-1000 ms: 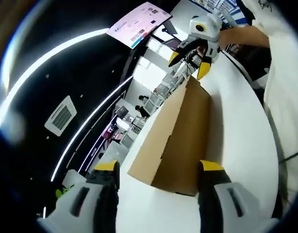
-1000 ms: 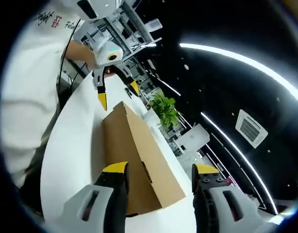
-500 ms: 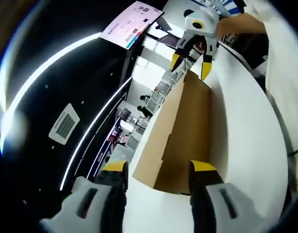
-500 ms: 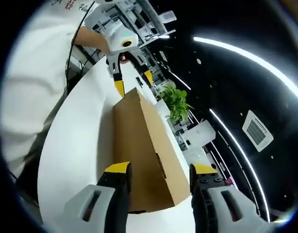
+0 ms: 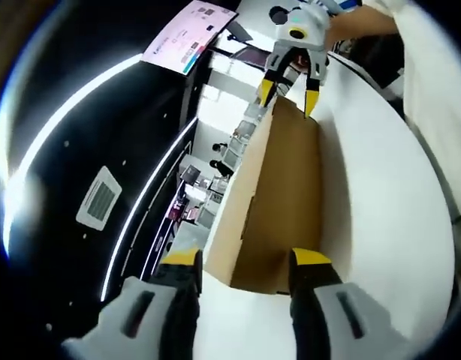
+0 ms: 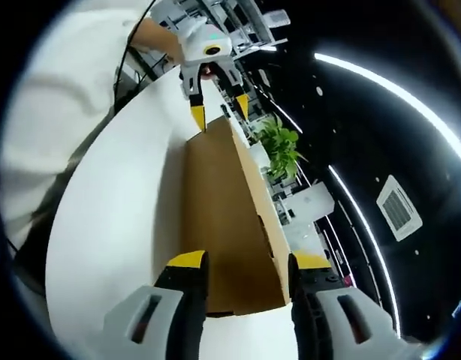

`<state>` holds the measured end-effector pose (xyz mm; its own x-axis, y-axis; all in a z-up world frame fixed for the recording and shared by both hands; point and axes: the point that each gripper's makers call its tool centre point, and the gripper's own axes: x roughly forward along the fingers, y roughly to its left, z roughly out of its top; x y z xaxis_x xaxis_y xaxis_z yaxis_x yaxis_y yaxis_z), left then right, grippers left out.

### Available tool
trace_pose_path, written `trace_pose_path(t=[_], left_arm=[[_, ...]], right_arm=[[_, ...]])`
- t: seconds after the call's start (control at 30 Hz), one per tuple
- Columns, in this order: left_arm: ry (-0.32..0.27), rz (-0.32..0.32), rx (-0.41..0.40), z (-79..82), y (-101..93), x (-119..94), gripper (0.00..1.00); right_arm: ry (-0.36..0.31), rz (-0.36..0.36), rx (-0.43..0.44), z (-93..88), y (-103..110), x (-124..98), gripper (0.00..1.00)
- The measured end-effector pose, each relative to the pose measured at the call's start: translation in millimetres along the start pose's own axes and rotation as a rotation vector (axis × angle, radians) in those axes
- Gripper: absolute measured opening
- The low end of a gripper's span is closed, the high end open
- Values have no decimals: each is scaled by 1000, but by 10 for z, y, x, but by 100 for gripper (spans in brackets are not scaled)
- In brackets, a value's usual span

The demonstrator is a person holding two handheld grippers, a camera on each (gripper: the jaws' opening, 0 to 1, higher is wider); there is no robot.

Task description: Operate the shoe box by opening the lid, removing the specified soft item, and placing it in the target area until the item is outside and the box remains undamaged.

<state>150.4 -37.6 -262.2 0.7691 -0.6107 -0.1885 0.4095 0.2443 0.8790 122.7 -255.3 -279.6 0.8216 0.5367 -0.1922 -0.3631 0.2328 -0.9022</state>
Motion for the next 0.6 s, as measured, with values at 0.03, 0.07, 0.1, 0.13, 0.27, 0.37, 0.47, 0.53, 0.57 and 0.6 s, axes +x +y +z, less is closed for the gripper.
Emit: trace_pose_path(t=[0.03,0.07,0.1,0.13,0.27,0.37,0.47,0.53,0.57,0.6], left_arm=[[8,10,-3,-20,11,5,46],[14,17,5,-31,21,4,47],[19,25,15,-35,39,-4,47],[16,27,17,-30,44,-5,48],[34,34,61,-75,43,-11,48],[38,30,64,-85,18,-11,46],[40,43,52,-91,27,-7,44],[35,45,57,-102,15,-12,43],[26,38,73,-94,-3,-17,41],[19,33,92,-92,-26,-19,40]], right_arm=[[12,-3,0,-35,2,9,43],[11,-2,3,-46,9,13,43],[4,-3,-3,-45,14,9,42],[-1,-1,-18,-47,23,12,42],[23,-3,-48,-123,25,25,42],[23,-11,-57,-150,16,23,40],[50,-3,-95,-117,4,69,38],[30,27,-101,-22,21,87,36],[28,34,-101,4,32,91,31],[57,22,-120,41,12,88,31]])
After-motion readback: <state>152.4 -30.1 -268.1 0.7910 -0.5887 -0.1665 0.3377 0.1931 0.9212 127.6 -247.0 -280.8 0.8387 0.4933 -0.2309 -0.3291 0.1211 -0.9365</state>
